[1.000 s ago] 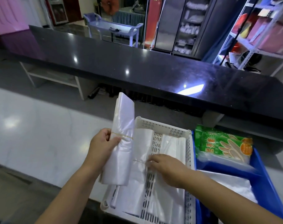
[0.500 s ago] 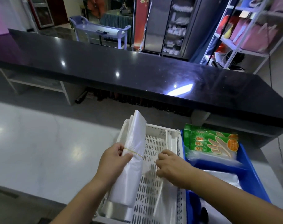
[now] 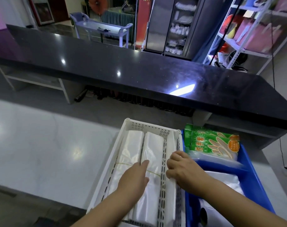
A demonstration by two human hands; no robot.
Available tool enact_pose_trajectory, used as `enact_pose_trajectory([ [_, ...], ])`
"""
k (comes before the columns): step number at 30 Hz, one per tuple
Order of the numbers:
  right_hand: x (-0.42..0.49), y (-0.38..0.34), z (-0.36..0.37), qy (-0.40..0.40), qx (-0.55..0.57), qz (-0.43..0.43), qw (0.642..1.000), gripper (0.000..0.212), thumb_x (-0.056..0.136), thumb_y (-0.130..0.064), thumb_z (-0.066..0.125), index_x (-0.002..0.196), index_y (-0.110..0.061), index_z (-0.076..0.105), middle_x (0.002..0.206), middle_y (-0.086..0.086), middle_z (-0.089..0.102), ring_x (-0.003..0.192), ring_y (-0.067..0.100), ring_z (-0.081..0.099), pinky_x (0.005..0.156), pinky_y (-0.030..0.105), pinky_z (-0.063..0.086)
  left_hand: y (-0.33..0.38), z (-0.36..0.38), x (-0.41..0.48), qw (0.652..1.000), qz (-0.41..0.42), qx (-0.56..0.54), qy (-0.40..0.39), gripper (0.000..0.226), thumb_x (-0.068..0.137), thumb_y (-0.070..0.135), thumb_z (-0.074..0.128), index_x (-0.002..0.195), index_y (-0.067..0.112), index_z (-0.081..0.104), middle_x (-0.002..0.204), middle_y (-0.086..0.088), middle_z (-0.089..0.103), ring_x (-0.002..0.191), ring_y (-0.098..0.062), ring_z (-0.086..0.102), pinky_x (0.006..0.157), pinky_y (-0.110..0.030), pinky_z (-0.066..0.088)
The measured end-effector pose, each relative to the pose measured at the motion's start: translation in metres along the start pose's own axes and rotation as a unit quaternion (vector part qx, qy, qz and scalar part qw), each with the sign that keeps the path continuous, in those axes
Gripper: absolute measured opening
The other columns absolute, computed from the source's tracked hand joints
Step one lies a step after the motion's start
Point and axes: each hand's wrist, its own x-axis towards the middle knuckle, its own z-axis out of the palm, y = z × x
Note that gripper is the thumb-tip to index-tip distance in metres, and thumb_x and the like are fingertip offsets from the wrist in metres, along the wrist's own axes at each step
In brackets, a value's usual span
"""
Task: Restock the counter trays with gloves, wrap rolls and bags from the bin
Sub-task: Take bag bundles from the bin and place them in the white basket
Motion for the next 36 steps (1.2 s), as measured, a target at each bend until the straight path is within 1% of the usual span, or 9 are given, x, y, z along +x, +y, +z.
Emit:
enact_pose_trajectory([
  [4, 0.007, -0.002, -0.001, -0.006, -0.016, -0.007, 1.000, 0.013, 0.063, -0.020, 0.071, 0.065, -0.029, 0.062, 0.067, -0.012, 0.056, 0.071, 0.013, 0.054, 0.082, 0.025, 0.047, 0.000, -0.004, 0.000, 0.985, 0.040, 0.166, 0.032, 0.026, 0.084, 0.015, 0.054, 0.109, 0.018, 0.050, 0.114, -0.003, 0.044, 0.102, -0.024, 0.042, 0.068, -0.030, 0.036],
  [7, 0.016, -0.004, -0.008, 0.005, -0.035, -0.026, 0.999, 0.014, 0.067, -0.017, 0.069, 0.066, -0.029, 0.062, 0.063, -0.011, 0.054, 0.068, 0.014, 0.051, 0.088, 0.031, 0.048, -0.016, -0.008, 0.005, 0.979, 0.104, 0.175, -0.021, 0.038, 0.083, 0.013, 0.049, 0.119, 0.022, 0.051, 0.119, 0.000, 0.052, 0.108, -0.024, 0.040, 0.079, -0.031, 0.035],
  [10, 0.035, -0.014, -0.019, 0.016, -0.070, -0.066, 0.995, 0.015, 0.071, -0.016, 0.069, 0.068, -0.029, 0.064, 0.060, -0.009, 0.051, 0.064, 0.015, 0.047, 0.096, 0.039, 0.047, -0.031, -0.026, 0.006, 0.990, 0.110, 0.087, -0.027, 0.041, 0.088, 0.014, 0.045, 0.125, 0.029, 0.054, 0.130, 0.009, 0.053, 0.115, -0.022, 0.042, 0.095, -0.030, 0.036],
  [12, 0.051, -0.025, -0.027, 0.029, -0.086, -0.094, 0.991, 0.014, 0.069, -0.016, 0.070, 0.067, -0.028, 0.064, 0.060, -0.007, 0.051, 0.064, 0.016, 0.047, 0.097, 0.044, 0.046, -0.040, -0.045, 0.002, 0.996, 0.070, -0.015, 0.047, 0.039, 0.090, 0.016, 0.047, 0.127, 0.028, 0.054, 0.133, 0.009, 0.053, 0.119, -0.016, 0.046, 0.100, -0.024, 0.034],
  [16, 0.087, -0.052, -0.030, 0.024, -0.110, -0.130, 0.985, 0.015, 0.067, -0.014, 0.071, 0.064, -0.027, 0.064, 0.061, -0.004, 0.054, 0.064, 0.020, 0.049, 0.094, 0.043, 0.047, -0.055, -0.084, -0.014, 0.975, -0.032, -0.126, 0.179, 0.031, 0.090, 0.015, 0.049, 0.114, 0.026, 0.065, 0.113, 0.011, 0.066, 0.102, -0.008, 0.059, 0.086, -0.022, 0.045],
  [23, 0.115, -0.064, -0.008, 0.024, -0.097, -0.114, 0.988, 0.015, 0.062, -0.021, 0.076, 0.067, -0.027, 0.063, 0.064, -0.007, 0.059, 0.066, 0.017, 0.055, 0.084, 0.032, 0.049, -0.071, -0.099, -0.036, 0.958, -0.066, -0.159, 0.231, 0.022, 0.090, 0.018, 0.051, 0.102, 0.027, 0.067, 0.089, 0.018, 0.067, 0.085, 0.005, 0.059, 0.067, -0.009, 0.040],
  [28, 0.108, -0.046, 0.000, 0.110, 0.024, -0.036, 0.993, 0.070, 0.069, -0.008, 0.071, 0.131, -0.023, 0.043, 0.131, 0.007, 0.056, 0.112, 0.023, 0.056, 0.099, 0.038, 0.044, -0.059, -0.082, -0.041, 0.964, -0.038, -0.087, 0.250, 0.025, 0.086, 0.019, 0.056, 0.109, 0.027, 0.065, 0.100, 0.013, 0.067, 0.091, -0.006, 0.059, 0.078, -0.022, 0.047],
  [32, 0.085, -0.023, 0.015, 0.075, 0.202, 0.088, 0.973, 0.066, 0.086, -0.015, 0.058, 0.143, -0.029, 0.026, 0.153, -0.006, 0.027, 0.135, 0.017, 0.037, 0.105, 0.032, 0.036, -0.042, -0.045, -0.042, 0.988, 0.118, 0.030, 0.100, 0.026, 0.085, 0.029, 0.054, 0.110, 0.029, 0.064, 0.112, 0.009, 0.062, 0.109, -0.011, 0.050, 0.094, -0.027, 0.040],
  [36, 0.077, -0.027, 0.043, -0.012, 0.269, 0.021, 0.963, 0.056, 0.097, -0.031, 0.041, 0.144, -0.041, 0.013, 0.151, -0.024, -0.002, 0.143, 0.006, 0.009, 0.114, 0.025, 0.016, -0.038, -0.016, -0.033, 0.971, 0.218, 0.097, -0.017, 0.047, 0.079, 0.031, 0.054, 0.125, 0.026, 0.051, 0.141, 0.002, 0.043, 0.136, -0.017, 0.027, 0.112, -0.033, 0.025],
])
